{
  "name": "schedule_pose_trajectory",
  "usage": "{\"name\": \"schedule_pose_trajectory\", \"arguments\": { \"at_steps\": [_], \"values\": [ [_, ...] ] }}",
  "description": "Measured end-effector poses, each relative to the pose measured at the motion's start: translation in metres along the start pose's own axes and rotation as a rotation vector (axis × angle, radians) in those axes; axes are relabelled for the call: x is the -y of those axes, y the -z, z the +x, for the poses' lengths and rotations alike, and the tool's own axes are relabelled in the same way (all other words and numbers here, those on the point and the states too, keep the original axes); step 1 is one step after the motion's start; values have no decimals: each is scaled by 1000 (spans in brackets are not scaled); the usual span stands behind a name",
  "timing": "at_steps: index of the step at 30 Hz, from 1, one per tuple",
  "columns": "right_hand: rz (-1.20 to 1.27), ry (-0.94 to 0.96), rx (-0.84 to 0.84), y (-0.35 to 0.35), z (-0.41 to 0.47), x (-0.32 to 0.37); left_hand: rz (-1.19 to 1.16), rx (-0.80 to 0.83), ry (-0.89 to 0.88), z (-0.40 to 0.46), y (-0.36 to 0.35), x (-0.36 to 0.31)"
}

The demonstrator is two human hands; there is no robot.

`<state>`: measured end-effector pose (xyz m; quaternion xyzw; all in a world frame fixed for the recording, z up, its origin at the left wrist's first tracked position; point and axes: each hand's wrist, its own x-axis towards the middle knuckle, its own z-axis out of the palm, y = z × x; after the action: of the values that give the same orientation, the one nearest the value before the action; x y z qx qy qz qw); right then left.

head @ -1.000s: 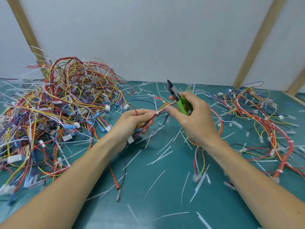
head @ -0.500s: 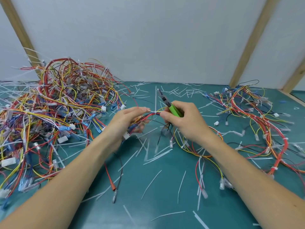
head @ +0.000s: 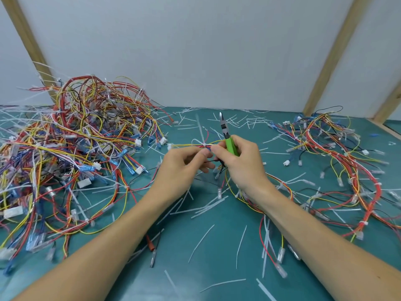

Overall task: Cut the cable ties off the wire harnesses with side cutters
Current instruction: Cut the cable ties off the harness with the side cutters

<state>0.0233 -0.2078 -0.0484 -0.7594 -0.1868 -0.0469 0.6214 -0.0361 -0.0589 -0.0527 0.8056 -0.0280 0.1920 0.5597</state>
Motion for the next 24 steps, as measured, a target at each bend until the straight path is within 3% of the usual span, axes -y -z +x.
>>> {"name": "schedule_pose_trajectory", "arguments": {
  "at_steps": [3,6,8,11,13,14,16,18,24],
  "values": [
    [166,-60,102,-10,-3,0,-220,-107,115,2,-1,1],
    [328,-162,168,-13,-5,3,-205,-220,74,1,-1,0],
    [389,-242,171,-12,-5,5,-21,-253,-31,0,1,-1],
    [507,-320,145,-10,-2,5,554,-391,-261,-2,2,-2],
    [606,-355,129,-7,1,6,703,-409,-293,-1,1,-1],
    [644,-369,142,-5,1,6,616,-356,-243,-1,2,-2],
    [674,-386,209,-5,0,5,211,-235,-77,1,4,-4],
    [666,-403,296,-9,-3,4,-65,-232,38,2,2,-4],
    [746,-489,421,-13,-4,5,-383,-347,184,2,-4,-4]
  ]
}}
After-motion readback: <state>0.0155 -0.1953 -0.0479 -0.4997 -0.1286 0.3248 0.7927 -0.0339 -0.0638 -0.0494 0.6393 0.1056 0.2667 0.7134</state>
